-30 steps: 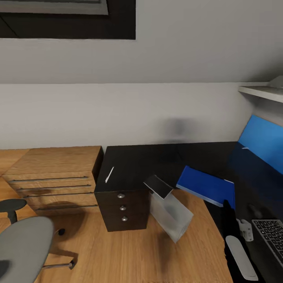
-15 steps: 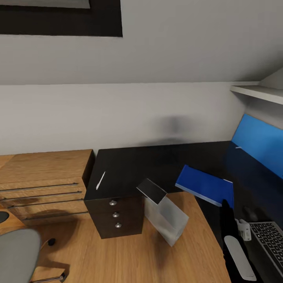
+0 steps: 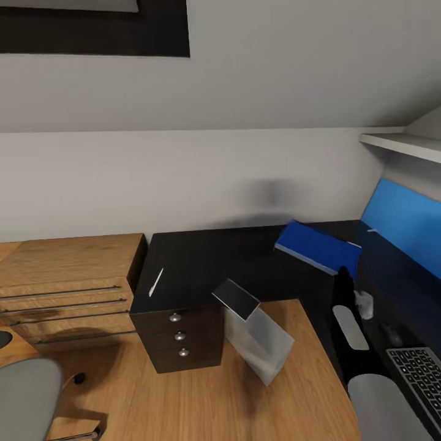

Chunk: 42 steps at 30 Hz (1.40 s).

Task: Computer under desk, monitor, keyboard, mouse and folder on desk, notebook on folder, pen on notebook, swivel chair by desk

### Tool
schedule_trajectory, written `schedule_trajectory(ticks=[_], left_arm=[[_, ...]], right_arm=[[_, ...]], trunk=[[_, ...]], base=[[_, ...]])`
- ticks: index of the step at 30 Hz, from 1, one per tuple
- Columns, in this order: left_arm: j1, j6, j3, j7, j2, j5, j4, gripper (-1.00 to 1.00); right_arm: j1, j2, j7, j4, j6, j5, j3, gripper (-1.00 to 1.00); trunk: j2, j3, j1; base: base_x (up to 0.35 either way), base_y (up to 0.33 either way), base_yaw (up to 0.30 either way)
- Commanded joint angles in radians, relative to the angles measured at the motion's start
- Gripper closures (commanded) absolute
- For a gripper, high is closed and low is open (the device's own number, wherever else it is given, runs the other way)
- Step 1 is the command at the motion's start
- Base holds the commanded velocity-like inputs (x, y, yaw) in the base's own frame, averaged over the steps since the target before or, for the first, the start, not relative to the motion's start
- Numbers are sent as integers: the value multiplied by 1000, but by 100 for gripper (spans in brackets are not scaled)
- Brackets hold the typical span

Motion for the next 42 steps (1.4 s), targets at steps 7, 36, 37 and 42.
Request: schedule_trajectory(ticks=[7, 36, 37, 42], left_arm=[[-1, -6, -7, 8, 1, 5, 0, -100], [-1, -12, -7, 8, 1, 7, 0, -100], [-1, -22, -7, 8, 1, 7, 0, -100], [-1, -75, -7, 8, 1, 7, 0, -100]], right_arm=[[-372, -23, -2, 552, -185, 6, 3, 100], [-407, 32, 2, 753, -537, -80, -3, 100], [-407, 32, 3, 754, -537, -80, -2, 100], [-404, 33, 3, 756, -536, -80, -2, 100]], trunk=[[-2, -2, 0], [-2, -2, 0], [-2, -2, 0], [-2, -2, 0]], base=[[0, 0, 0], [0, 0, 0], [0, 0, 0], [0, 0, 0]])
